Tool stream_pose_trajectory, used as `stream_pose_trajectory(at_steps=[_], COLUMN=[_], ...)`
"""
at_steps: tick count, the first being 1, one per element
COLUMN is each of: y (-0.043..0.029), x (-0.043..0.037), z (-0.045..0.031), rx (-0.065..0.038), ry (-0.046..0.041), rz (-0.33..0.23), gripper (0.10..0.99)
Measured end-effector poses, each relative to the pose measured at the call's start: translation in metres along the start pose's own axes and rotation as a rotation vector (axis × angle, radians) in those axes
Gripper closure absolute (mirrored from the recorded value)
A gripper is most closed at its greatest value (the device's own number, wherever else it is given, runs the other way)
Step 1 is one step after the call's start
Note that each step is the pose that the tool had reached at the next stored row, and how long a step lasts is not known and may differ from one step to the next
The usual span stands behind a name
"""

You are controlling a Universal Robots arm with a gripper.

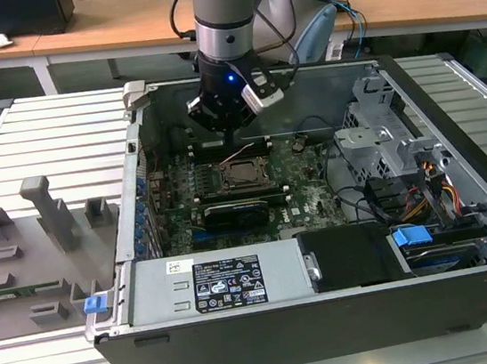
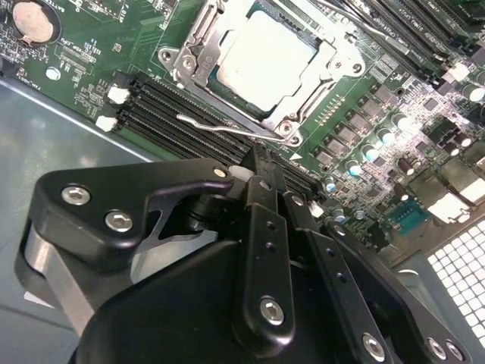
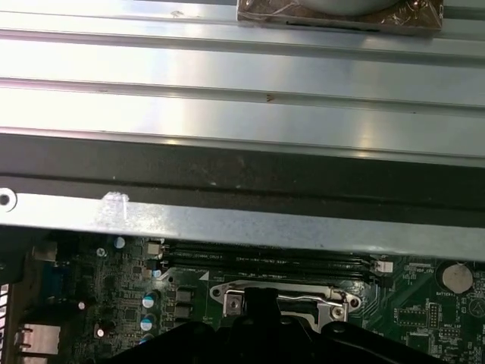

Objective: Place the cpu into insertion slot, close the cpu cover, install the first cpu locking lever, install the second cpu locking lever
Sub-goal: 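Install the first cpu locking lever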

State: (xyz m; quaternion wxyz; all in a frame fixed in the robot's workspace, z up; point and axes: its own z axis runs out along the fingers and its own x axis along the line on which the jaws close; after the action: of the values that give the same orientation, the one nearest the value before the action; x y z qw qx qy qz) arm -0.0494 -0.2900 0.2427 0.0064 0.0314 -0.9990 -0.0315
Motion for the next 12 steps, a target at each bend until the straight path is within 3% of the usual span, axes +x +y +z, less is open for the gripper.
stream_pose_trajectory(at_steps=[12], y=[-0.0002], x=[0.0], z=[0.0037], rx=[0.0], ry=[0.0], rz=[0.0], gripper=[0.98])
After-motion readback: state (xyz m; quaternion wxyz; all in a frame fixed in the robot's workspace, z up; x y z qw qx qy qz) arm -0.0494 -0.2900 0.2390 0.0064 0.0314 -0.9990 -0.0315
